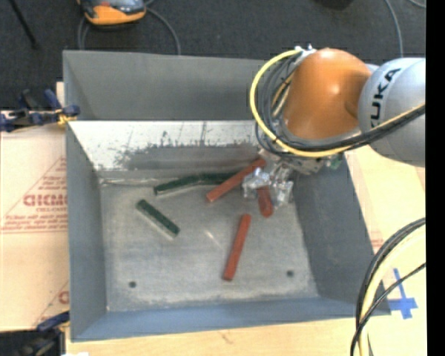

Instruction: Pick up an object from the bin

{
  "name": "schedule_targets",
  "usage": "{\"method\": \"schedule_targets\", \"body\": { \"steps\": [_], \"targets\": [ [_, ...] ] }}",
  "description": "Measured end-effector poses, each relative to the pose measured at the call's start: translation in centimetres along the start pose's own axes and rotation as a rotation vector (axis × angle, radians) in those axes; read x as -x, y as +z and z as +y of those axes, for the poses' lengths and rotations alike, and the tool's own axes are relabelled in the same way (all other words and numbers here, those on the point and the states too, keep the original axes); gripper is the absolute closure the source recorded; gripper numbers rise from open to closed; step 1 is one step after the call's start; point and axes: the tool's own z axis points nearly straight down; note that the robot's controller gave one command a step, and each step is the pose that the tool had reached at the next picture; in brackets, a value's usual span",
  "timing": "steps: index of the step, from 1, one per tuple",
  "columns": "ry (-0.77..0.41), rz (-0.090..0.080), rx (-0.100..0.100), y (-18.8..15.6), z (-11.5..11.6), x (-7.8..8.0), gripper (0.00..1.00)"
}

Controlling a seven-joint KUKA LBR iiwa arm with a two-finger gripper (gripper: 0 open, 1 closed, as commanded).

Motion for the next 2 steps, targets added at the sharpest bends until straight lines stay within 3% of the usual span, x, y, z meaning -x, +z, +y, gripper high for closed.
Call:
{"method": "schedule_targets", "body": {
  "steps": [1, 2],
  "targets": [
    [-0.107, 0.002, 0.001, -0.5, -0.4, 0.4, 1.0],
    [0.029, -0.002, 0.0, -10.3, 0.3, -0.3, 1.0]
  ]
}}
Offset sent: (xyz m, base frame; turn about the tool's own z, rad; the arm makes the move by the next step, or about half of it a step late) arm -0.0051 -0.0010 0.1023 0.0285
